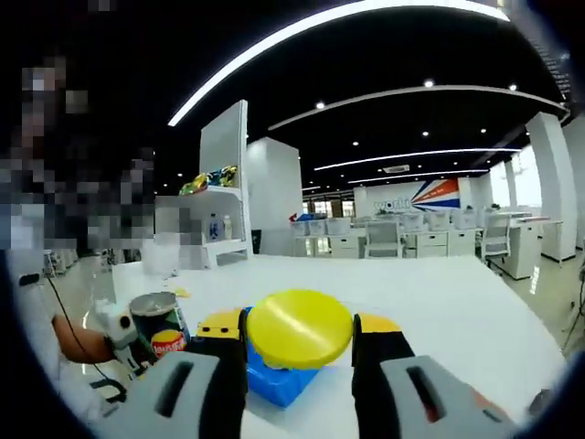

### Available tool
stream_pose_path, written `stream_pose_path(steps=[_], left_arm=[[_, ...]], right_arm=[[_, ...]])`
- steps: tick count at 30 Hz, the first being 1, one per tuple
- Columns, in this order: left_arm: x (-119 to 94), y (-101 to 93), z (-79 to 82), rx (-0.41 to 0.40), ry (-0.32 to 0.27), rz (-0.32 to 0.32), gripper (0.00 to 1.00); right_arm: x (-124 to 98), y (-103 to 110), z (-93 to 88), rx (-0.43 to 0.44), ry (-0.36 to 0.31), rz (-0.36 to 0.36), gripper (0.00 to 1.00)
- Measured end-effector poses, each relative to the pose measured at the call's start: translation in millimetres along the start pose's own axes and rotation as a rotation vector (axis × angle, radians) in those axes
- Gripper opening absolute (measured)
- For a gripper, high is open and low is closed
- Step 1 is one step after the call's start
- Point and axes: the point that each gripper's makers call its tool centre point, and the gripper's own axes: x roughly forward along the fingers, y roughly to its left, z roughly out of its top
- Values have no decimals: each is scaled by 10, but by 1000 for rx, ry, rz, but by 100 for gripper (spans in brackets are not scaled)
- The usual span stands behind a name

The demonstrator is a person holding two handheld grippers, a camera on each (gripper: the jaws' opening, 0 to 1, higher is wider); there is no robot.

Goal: Open the lid of the chip container on the table, take out the chips, place them into the box in front of the container, and close the lid

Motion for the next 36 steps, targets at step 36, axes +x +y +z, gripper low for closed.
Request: stream_pose_path(steps=[36], left_arm=[[-314, 99, 33, 26, -19, 47, 56]], right_arm=[[445, 1456, -159, -76, 180, 404, 45]])
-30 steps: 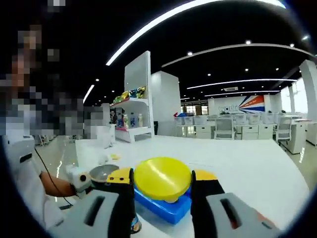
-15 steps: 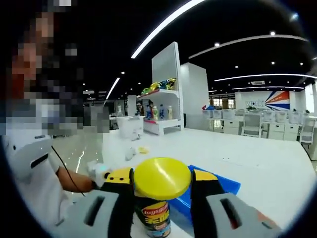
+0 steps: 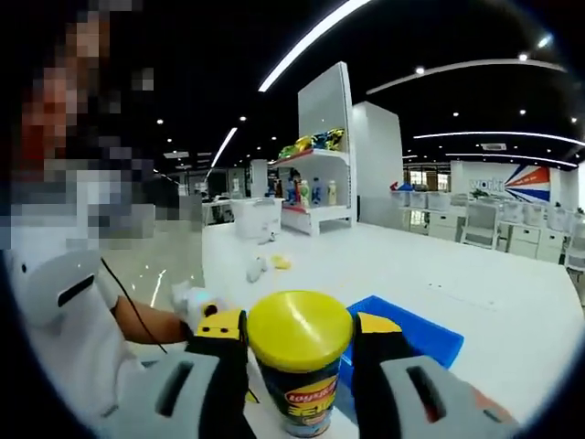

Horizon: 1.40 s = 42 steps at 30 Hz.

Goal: Open the lid of the chip container on the table, take out the chips, place them into the box in front of the container, and close the lid

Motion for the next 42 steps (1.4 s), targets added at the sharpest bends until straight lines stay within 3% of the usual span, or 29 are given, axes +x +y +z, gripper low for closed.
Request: stream_pose_path(steps=[16, 22, 26, 29, 31, 32, 36, 39, 40, 42], left_arm=[[-58, 58, -36, -2, 2, 16, 55], [-49, 61, -32, -5, 2, 12, 55], [-98, 78, -1, -5, 11, 2, 57], [-195, 89, 70, 2, 20, -32, 56], [-280, 84, 299, -37, -21, -70, 53], [-339, 102, 501, -62, -66, -88, 49], [-484, 223, 1029, -85, -145, -116, 13], [-517, 365, 1431, -144, -240, -121, 12], [-516, 420, 1578, -185, -268, -126, 9], [-469, 520, 1738, -206, -286, -114, 2]], right_arm=[[35, 32, -60, -60, 26, 17, 45], [27, 57, -142, -157, 56, 22, 46], [-68, 54, -126, -171, 36, 29, 52], [-198, 8, -29, -150, -20, 26, 53], [-303, -61, 67, -121, -76, 17, 52], [-343, -90, 99, -102, -95, 13, 50], [-459, -148, 203, -76, -155, 16, 37], [-451, -198, 273, -77, -197, 2, 32], [-440, -183, 280, -61, -203, 21, 27], [-391, -148, 275, -46, -191, 40, 18]])
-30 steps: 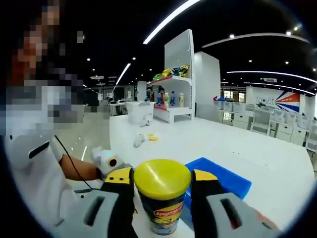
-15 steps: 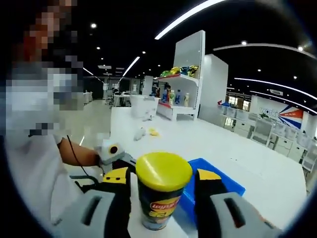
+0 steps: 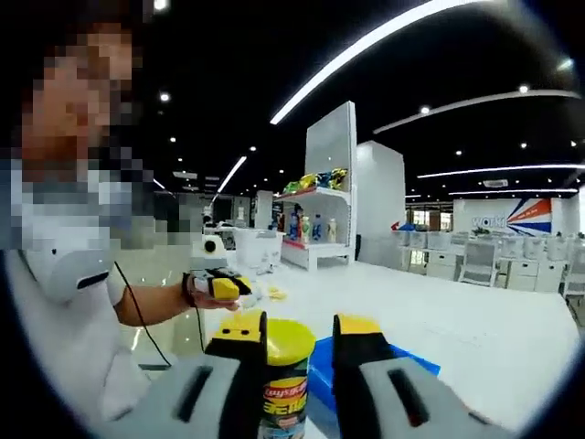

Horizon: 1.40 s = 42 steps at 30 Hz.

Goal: Open the lid of the chip container on the table, take out the chips, place them into the box in front of the container, and close the lid

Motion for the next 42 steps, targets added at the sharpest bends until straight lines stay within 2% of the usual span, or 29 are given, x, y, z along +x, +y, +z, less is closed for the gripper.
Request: stream_pose_path(steps=[2, 4, 5, 6, 7, 8, 10, 13, 14, 17, 21, 24, 30, 32, 36, 42], left_arm=[[133, -40, 56, -10, 17, -19, 2], [243, -112, 54, 15, 43, -44, 2], [298, -130, 23, 37, 72, -52, 2], [375, -163, -79, 61, 140, -64, 2], [429, -164, -123, 72, 169, -61, 2], [506, -174, -202, 49, 213, -67, 2], [598, -228, -309, 32, 271, -97, 2], [688, -208, -339, 25, 282, -94, 2], [696, -225, -319, 11, 272, -107, 2], [736, -235, -262, -44, 256, -123, 2], [769, -242, -353, -50, 297, -127, 2], [772, -264, -425, -38, 316, -130, 2], [766, -251, -459, -43, 332, -139, 2], [766, -253, -473, -47, 338, -146, 2], [761, -232, -592, 1, 374, -138, 2], [765, -225, -584, 5, 361, -142, 2]], right_arm=[[48, 32, -14, -26, 12, 7, 13], [101, 49, -57, -29, 51, 12, 5], [124, 34, -63, -23, 60, 6, 1], [152, 28, -59, -23, 62, 10, 1], [165, 25, -71, -14, 71, 14, 1], [180, 12, -102, 18, 93, 14, 1], [204, 8, -92, 26, 90, 27, 1], [237, 48, -124, 40, 106, 44, 1], [242, 21, -188, 53, 141, 24, 1], [246, 16, -202, 38, 144, 26, 1], [244, 38, -204, 37, 145, 41, 1], [236, 42, -220, 41, 141, 46, 1], [240, 56, -249, 46, 144, 54, 1], [247, 85, -227, 47, 126, 71, 1], [259, 86, -290, 65, 139, 79, 1], [249, 94, -295, 73, 127, 84, 1]])
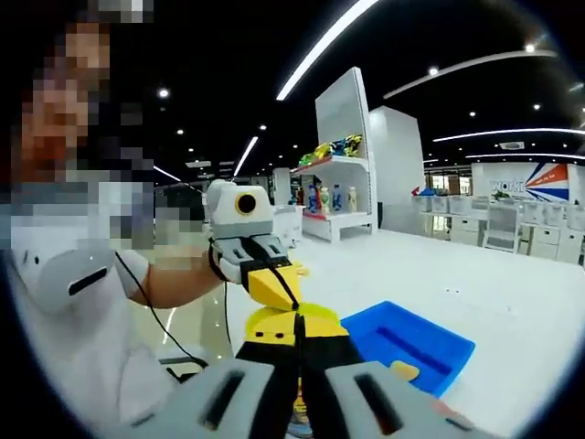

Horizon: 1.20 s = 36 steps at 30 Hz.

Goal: Open the lid of the chip container on the table, take out the chips, place them into the box in front of the container, and close the lid

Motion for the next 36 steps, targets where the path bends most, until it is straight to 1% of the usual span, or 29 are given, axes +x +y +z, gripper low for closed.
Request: stream_pose_path(steps=[5, 11, 14, 15, 16, 17, 18, 20, 23, 24, 25, 29, 31, 36], left_arm=[[16, -49, -1, 9, 3, -23, 2], [26, -63, -10, 40, 26, -18, 2], [25, -60, -14, 45, 28, -19, 2], [27, -58, -15, 43, 29, -20, 2], [31, -65, -15, 44, 29, -21, 2], [33, -65, -17, 44, 33, -21, 2], [38, -74, -18, 45, 41, -23, 1], [49, -71, -20, 49, 55, -19, 1], [50, -72, -30, 52, 55, -20, 1], [52, -78, -31, 72, 58, -14, 1], [53, -84, -39, 105, 74, -7, 1], [69, -111, -48, 157, 108, -2, 1], [77, -118, -50, 152, 109, -9, 1], [67, -123, -48, 153, 84, -18, 1]], right_arm=[[-4, 22, -15, -16, 11, 2, 0], [-6, 19, -21, -20, 8, 3, 0], [-11, 12, -31, 0, 7, 7, 0], [-9, 8, -47, 17, 12, 7, 0], [-32, 24, -169, 58, 74, 9, 0], [-29, 5, -92, 44, 21, 7, 0], [-27, 7, -85, 42, 17, 9, 0], [-27, 16, -87, 16, 21, 2, 0], [-32, -4, -86, 19, 17, 3, 0], [-33, -2, -86, 15, 16, 2, 0], [-34, 6, -87, -3, 18, -4, 0], [-34, 5, -90, -46, 22, -9, 0], [-33, 2, -89, -50, 22, -13, 0], [-29, -2, -87, -54, 16, -20, 0]])
